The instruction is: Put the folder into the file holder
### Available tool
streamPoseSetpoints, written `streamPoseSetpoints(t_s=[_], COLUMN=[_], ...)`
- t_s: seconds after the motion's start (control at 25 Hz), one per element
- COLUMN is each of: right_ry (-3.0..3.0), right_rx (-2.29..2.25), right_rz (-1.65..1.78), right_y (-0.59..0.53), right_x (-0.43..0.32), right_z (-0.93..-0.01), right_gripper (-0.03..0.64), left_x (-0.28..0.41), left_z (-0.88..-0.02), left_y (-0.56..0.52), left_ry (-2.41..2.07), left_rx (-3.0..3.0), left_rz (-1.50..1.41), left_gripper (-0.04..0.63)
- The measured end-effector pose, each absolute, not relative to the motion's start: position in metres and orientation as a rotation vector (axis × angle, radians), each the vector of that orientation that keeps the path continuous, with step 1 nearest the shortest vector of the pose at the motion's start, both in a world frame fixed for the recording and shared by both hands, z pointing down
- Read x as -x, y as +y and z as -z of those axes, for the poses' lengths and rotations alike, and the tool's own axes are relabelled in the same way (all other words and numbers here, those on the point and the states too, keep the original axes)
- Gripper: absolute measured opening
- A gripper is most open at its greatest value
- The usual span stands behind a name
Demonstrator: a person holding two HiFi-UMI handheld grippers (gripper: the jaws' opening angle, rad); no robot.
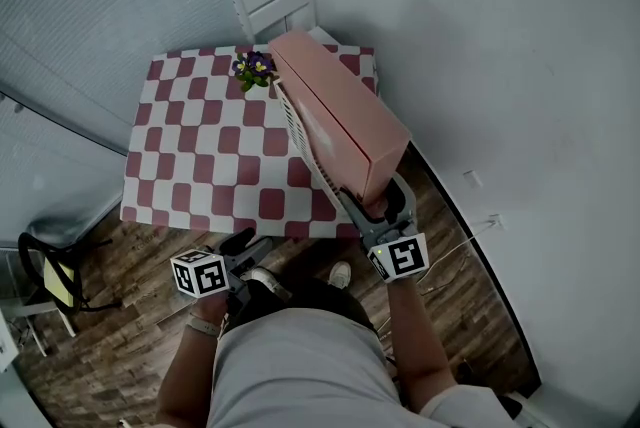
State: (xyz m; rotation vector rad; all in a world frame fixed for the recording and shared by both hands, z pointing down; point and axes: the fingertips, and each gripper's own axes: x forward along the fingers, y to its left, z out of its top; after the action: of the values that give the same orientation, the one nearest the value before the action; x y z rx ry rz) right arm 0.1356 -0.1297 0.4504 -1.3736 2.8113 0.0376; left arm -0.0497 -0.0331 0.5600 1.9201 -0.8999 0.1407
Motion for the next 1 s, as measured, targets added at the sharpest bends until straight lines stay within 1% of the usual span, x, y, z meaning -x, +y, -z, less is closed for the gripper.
streamPoseSetpoints(t_s=[0.2,0.36,0.52,1.0], right_ry=[2.834,2.82,2.759,2.562], right_rx=[1.318,1.291,1.284,1.226], right_rz=[-0.087,-0.077,-0.079,-0.107], right_y=[-0.135,-0.136,-0.136,-0.14], right_x=[-0.128,-0.126,-0.13,-0.133], right_z=[-0.425,-0.425,-0.423,-0.413], right_gripper=[0.331,0.297,0.278,0.273], left_x=[0.048,0.049,0.05,0.061], left_z=[-0.56,-0.559,-0.558,-0.56], left_y=[-0.031,-0.031,-0.03,-0.022], left_ry=[-0.898,-0.897,-0.901,-0.935], left_rx=[-1.921,-1.922,-1.921,-1.896], left_rz=[-0.135,-0.126,-0.125,-0.143], left_gripper=[0.288,0.288,0.29,0.288])
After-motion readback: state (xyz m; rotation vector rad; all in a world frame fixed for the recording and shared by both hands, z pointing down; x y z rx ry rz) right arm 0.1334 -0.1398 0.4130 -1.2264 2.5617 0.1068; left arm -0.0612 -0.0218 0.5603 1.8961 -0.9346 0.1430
